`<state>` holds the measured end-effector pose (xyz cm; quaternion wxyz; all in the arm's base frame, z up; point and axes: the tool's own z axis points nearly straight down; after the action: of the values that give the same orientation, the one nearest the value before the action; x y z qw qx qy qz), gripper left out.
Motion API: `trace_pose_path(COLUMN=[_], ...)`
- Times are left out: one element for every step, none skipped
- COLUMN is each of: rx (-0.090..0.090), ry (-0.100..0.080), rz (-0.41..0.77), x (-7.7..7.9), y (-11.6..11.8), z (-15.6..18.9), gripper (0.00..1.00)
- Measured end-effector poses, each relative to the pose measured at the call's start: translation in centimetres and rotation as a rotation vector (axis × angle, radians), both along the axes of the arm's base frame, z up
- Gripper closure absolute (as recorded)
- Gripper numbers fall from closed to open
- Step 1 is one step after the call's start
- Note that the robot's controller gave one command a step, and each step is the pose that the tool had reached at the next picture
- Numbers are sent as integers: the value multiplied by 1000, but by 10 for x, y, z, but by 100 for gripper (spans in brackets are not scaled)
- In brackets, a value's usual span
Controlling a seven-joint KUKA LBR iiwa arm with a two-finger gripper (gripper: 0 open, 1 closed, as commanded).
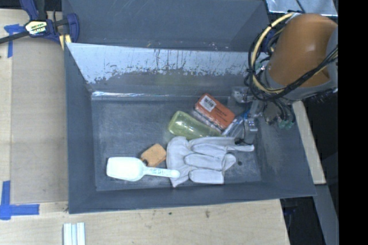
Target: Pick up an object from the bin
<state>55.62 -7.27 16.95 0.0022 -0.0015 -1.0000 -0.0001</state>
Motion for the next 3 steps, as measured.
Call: trace_pose_path(rx=[-1,-2,-1], ry=[-8,-13,-4], rz=[2,40,65], x=[2,-40,-50], y=[0,38,51], z=[5,-66,-70], gripper=[0,0,0])
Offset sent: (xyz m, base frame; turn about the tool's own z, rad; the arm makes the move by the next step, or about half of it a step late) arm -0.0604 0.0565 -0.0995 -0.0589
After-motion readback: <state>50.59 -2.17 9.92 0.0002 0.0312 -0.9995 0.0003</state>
